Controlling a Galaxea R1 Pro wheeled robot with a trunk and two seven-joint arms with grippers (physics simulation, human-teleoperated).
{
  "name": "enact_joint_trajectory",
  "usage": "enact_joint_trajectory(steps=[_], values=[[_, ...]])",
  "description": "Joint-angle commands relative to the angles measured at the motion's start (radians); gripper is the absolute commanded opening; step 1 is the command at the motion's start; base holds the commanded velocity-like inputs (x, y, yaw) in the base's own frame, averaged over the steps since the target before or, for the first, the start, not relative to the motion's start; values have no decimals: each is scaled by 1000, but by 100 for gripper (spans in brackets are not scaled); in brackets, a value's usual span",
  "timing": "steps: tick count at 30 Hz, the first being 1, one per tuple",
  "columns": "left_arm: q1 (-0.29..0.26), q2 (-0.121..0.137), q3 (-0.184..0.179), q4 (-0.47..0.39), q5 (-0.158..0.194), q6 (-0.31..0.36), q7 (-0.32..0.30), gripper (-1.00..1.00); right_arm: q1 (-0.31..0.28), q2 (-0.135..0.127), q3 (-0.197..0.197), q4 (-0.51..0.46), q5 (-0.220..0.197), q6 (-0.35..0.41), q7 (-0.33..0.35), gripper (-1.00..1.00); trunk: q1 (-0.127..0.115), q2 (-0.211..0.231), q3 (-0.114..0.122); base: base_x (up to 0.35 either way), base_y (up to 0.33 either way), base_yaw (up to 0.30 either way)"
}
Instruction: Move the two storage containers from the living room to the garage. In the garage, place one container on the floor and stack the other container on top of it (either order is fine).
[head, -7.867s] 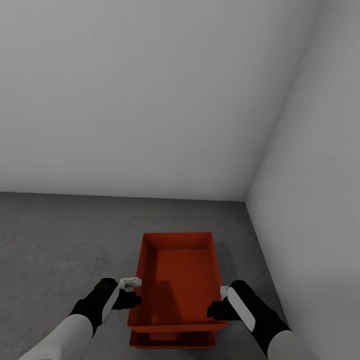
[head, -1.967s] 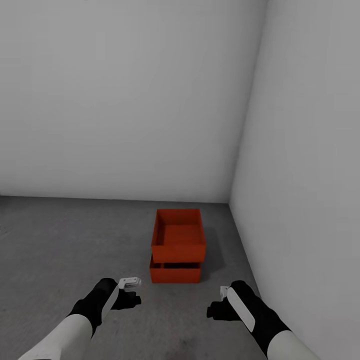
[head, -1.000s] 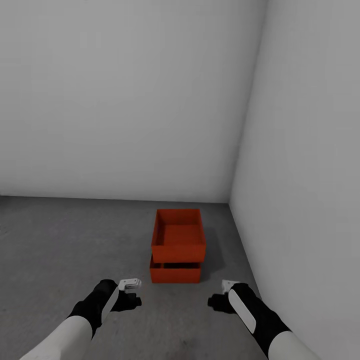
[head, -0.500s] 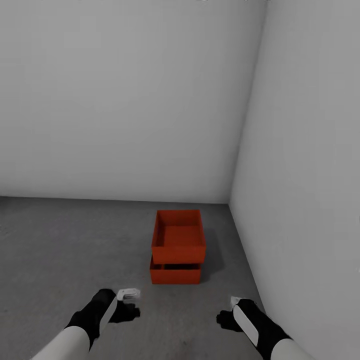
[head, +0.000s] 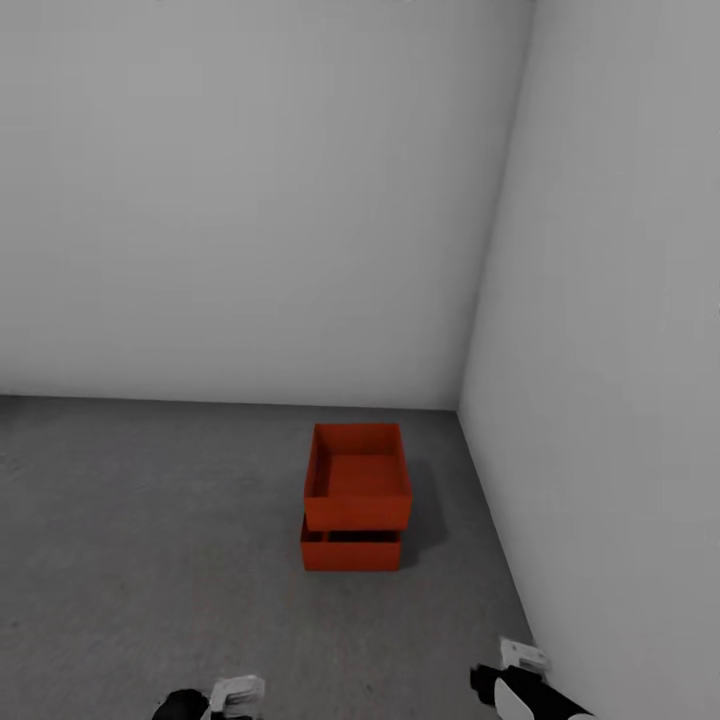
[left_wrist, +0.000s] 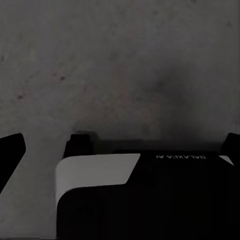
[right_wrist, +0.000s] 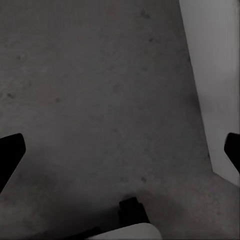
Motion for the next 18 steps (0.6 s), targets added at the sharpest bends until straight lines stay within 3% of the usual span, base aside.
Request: enact_joint_trajectory(steps=[1,6,13,18], values=[[17,-1,32,-2,-2,-11,-4,100,0,-2,9,3,-6,3,-6,100,-4,7,2,0,0,0],[71,-1,91,3,-4,-72,-4,100,0,-5,8,12,-6,-3,-6,100,-23,42,18,0,0,0],[145,0,102,7,-4,-129,-2,100,31,-6,9,120,-6,-7,-6,100,-50,91,40,0,0,0],[187,1,103,7,-5,-138,-1,100,79,-5,9,153,-7,-5,-6,100,-50,91,40,0,0,0]])
